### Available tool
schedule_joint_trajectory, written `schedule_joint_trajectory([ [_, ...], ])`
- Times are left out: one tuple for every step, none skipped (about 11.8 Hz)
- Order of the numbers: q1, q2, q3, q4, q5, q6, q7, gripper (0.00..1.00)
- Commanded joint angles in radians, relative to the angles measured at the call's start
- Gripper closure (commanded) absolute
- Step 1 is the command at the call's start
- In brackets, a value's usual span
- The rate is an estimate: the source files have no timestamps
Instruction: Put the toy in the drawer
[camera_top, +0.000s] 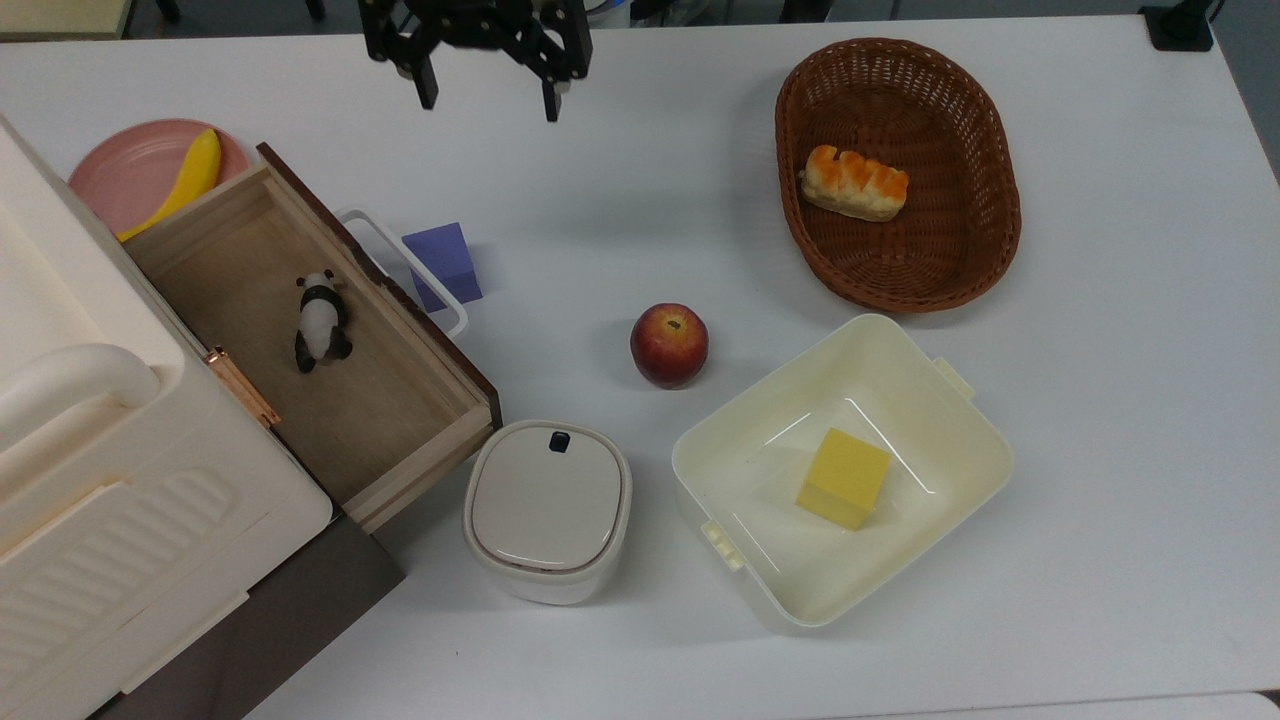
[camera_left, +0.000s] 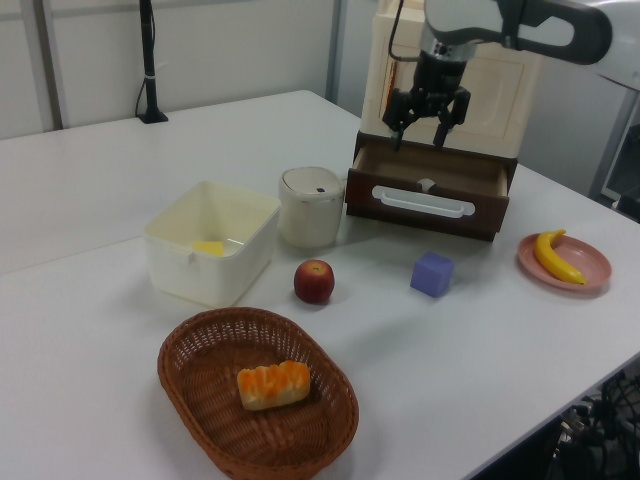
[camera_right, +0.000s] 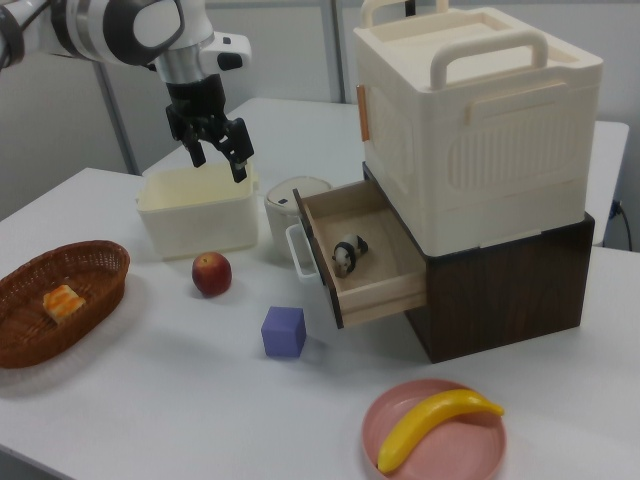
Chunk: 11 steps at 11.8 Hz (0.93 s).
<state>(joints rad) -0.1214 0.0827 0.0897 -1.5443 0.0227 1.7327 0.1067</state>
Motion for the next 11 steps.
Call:
schedule_joint_trajectory([
  [0.058, -0.067, -0.083, -0.069, 0.034, 0.004, -0.002, 0.0],
  [0.065, -0.067, -0.085, -0.068, 0.034, 0.004, -0.004, 0.0],
  [0.065, -0.069, -0.088, -0.068, 0.036, 0.004, -0.013, 0.0],
  [0.065, -0.067, -0.091, -0.06, 0.036, 0.004, -0.013, 0.0],
  [0.066, -0.07, -0.091, -0.059, 0.036, 0.002, -0.013, 0.0],
  [0.072, -0.069, -0.088, -0.057, 0.037, -0.002, -0.01, 0.0],
  [0.084, -0.069, -0.087, -0.057, 0.036, -0.005, -0.001, 0.0],
  [0.088, -0.07, -0.082, -0.059, 0.037, -0.011, -0.001, 0.0],
  [0.089, -0.07, -0.079, -0.059, 0.037, -0.022, -0.007, 0.0],
  [0.091, -0.072, -0.079, -0.059, 0.037, -0.024, -0.01, 0.0],
  [0.117, -0.072, -0.091, -0.059, 0.036, -0.025, -0.01, 0.0],
])
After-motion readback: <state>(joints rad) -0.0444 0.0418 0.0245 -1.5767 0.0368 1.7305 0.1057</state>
